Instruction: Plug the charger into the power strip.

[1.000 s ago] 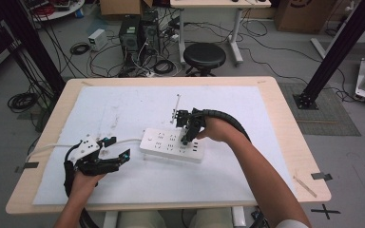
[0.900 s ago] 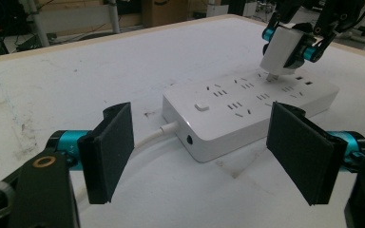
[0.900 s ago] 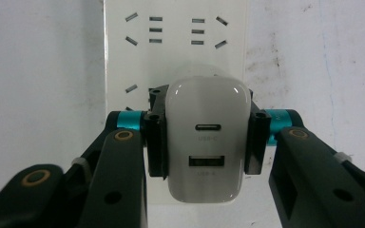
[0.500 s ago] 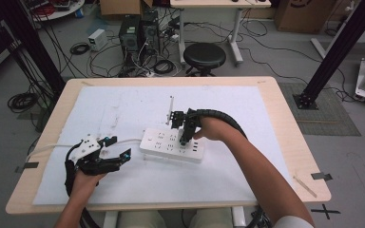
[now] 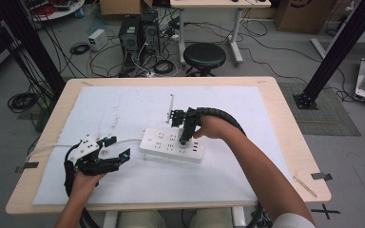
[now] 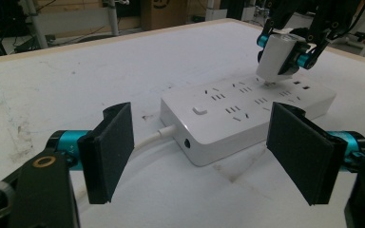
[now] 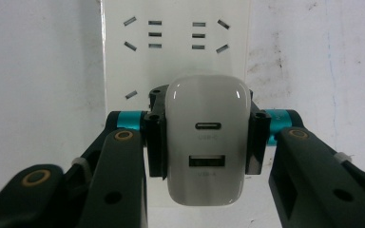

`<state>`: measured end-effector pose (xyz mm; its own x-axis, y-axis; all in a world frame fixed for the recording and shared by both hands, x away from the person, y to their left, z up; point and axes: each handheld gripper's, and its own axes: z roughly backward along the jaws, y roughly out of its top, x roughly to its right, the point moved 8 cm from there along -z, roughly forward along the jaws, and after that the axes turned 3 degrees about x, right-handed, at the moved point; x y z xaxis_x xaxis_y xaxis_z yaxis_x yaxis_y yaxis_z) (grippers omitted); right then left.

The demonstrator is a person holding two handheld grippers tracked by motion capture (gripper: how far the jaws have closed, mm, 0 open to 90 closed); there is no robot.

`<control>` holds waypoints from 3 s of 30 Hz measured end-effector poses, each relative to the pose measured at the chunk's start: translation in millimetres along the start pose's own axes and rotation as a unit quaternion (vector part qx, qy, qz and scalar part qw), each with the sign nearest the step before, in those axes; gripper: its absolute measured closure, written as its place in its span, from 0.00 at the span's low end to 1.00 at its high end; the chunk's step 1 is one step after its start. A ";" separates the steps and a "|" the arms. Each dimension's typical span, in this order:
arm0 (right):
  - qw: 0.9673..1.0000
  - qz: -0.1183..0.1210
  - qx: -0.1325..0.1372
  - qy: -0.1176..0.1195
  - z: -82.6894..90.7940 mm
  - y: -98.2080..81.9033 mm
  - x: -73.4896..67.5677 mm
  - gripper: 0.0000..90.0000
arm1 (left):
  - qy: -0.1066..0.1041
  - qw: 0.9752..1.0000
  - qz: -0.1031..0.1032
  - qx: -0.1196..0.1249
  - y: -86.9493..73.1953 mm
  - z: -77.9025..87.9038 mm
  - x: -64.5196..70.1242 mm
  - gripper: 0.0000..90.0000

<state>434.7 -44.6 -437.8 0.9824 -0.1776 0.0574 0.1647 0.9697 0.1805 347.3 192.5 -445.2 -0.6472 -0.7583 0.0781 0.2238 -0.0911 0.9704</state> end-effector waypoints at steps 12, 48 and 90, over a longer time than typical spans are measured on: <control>1.000 -0.012 0.000 0.014 0.5 -1.7 2.8 0.70 | 0.003 1.000 0.004 0.001 -1.7 1.4 -1.6 0.27; 1.000 -0.005 -0.016 -0.011 -9.5 0.8 -1.8 0.70 | 0.005 1.000 0.014 0.004 -2.9 -2.1 -2.8 0.27; 0.978 -0.151 0.145 -0.022 14.3 -30.3 8.0 0.24 | 0.005 1.000 0.020 0.015 -0.2 -3.4 -3.0 0.27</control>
<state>436.3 -77.8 -428.7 0.8874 -0.4611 -0.0004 0.4079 0.7847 0.4667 351.7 192.6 -446.4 -0.6308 -0.7674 0.1151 0.2276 -0.0411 0.9729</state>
